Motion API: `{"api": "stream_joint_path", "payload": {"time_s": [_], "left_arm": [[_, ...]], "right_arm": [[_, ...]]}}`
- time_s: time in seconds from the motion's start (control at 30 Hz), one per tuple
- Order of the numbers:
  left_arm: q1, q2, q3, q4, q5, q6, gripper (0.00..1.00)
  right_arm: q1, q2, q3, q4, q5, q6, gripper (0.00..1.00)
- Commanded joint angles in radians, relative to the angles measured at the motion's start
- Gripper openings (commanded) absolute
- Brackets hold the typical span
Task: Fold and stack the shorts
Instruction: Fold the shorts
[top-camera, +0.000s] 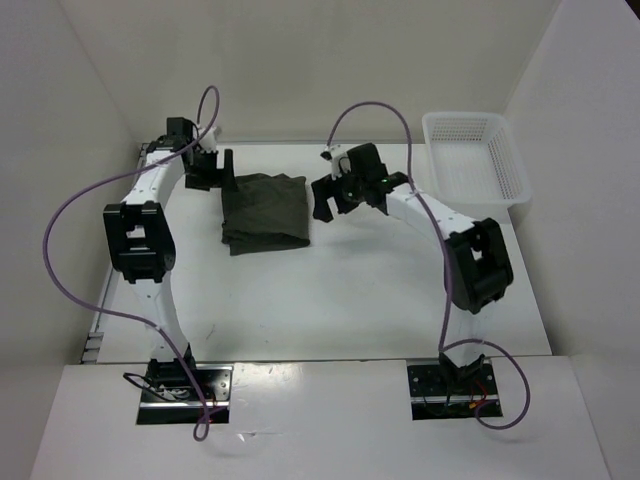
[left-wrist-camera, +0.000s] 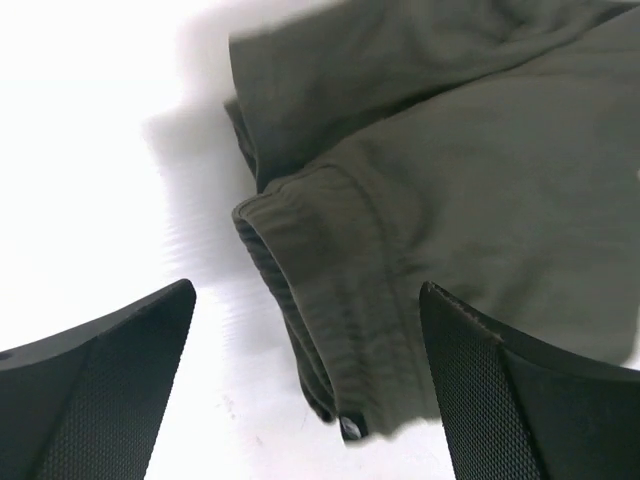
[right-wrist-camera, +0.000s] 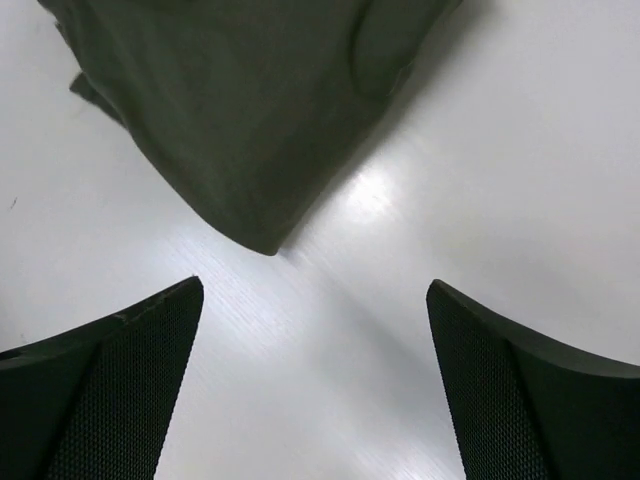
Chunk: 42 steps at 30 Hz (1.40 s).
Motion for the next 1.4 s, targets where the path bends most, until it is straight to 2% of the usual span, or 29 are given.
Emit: {"api": "stream_joint_path", "payload": {"time_s": [0.0, 0.13, 0.23, 0.3, 0.37, 0.5, 0.7, 0.9, 1.03, 1.07, 1.1, 1.13, 1.23, 1.37], "left_arm": [[-0.001, -0.159, 0.083, 0.018, 0.037, 0.005, 1.00], [0.009, -0.277, 0.095, 0.018, -0.029, 0.005, 1.00], [0.018, -0.386, 0.026, 0.051, -0.133, 0.005, 1.00], [0.044, -0.467, -0.017, 0.080, -0.193, 0.005, 1.00], [0.099, -0.516, -0.101, 0.110, -0.273, 0.005, 1.00], [0.211, -0.630, -0.256, 0.157, -0.330, 0.005, 1.00], [0.259, -0.713, -0.377, 0.179, -0.353, 0.005, 1.00], [0.259, -0.759, -0.397, 0.179, -0.353, 0.005, 1.00], [0.268, -0.777, -0.419, 0.179, -0.333, 0.005, 1.00], [0.268, -0.777, -0.419, 0.179, -0.333, 0.005, 1.00], [0.268, -0.777, -0.419, 0.179, -0.333, 0.005, 1.00], [0.268, -0.777, -0.428, 0.179, -0.333, 0.005, 1.00], [0.268, -0.786, -0.428, 0.179, -0.312, 0.005, 1.00], [0.268, -0.787, -0.428, 0.179, -0.302, 0.005, 1.00]], "right_arm": [[-0.041, -0.163, 0.008, -0.048, 0.122, -0.142, 0.97], [-0.132, -0.310, -0.057, -0.090, 0.225, -0.269, 0.99], [-0.210, -0.387, -0.124, -0.090, 0.320, -0.336, 0.99], [-0.322, -0.458, -0.159, -0.090, 0.355, -0.380, 0.99], [-0.435, -0.516, -0.204, -0.081, 0.366, -0.389, 0.99], [-0.554, -0.593, -0.290, -0.048, 0.378, -0.377, 0.99], [-0.564, -0.663, -0.374, -0.039, 0.346, -0.314, 0.99], [-0.564, -0.673, -0.384, -0.062, 0.337, -0.304, 0.99], [-0.564, -0.683, -0.375, -0.151, 0.236, -0.326, 0.99], [-0.549, -0.683, -0.374, -0.191, 0.245, -0.314, 0.99], [-0.514, -0.694, -0.374, -0.191, 0.274, -0.230, 0.99], [-0.493, -0.703, -0.374, -0.191, 0.348, -0.202, 0.99], [-0.454, -0.712, -0.384, -0.191, 0.438, -0.150, 0.99], [-0.454, -0.722, -0.384, -0.168, 0.449, -0.117, 0.99]]}}
